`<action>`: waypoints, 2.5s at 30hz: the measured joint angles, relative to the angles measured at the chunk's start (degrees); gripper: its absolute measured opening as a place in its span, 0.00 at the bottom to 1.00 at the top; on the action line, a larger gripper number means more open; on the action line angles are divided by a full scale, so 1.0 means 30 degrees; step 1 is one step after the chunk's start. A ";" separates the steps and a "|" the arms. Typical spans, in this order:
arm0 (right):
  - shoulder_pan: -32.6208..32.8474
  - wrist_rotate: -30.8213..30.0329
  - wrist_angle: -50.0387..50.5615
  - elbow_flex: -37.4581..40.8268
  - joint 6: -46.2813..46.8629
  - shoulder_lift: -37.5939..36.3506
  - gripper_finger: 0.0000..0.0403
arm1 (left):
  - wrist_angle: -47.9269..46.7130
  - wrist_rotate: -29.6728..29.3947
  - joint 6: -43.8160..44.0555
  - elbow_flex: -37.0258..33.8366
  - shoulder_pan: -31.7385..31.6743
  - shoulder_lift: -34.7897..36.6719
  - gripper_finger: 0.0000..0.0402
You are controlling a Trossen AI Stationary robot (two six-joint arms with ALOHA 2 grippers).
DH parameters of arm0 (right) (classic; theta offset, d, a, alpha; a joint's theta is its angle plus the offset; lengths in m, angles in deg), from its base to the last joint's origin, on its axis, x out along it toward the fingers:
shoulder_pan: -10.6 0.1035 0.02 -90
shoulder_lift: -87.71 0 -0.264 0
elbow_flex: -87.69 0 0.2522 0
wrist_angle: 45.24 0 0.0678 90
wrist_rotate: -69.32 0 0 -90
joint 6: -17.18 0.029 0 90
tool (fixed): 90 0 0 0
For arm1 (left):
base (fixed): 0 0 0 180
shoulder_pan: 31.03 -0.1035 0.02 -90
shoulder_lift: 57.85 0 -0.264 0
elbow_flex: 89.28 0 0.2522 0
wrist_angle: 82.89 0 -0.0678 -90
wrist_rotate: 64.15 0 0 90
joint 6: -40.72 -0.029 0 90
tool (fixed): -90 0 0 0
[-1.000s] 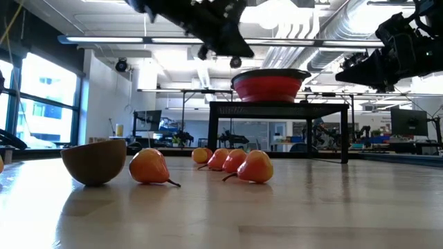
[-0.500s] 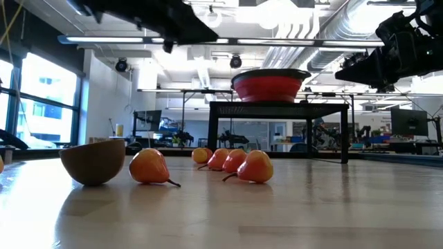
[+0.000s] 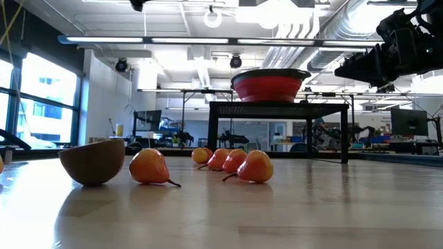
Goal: Pick & Place Fruit
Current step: Put the strawberry into the strainer on the shelf
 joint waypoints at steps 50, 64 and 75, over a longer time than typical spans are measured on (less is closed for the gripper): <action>0.3638 -0.3257 -0.3992 -0.7881 -0.1027 1.8804 0.01 | 0.6627 0.3843 0.2634 -0.8692 -0.4449 0.2972 0.01; 0.4124 -0.4057 -0.4767 -1.3014 -0.1029 2.7199 0.02 | 0.6624 0.3836 0.2766 -0.8684 -0.4449 0.2972 0.01; 0.3888 -0.7294 -0.4717 -1.3653 -0.0005 2.9763 0.39 | 0.6616 0.3836 0.2766 -0.8684 -0.4449 0.2972 0.01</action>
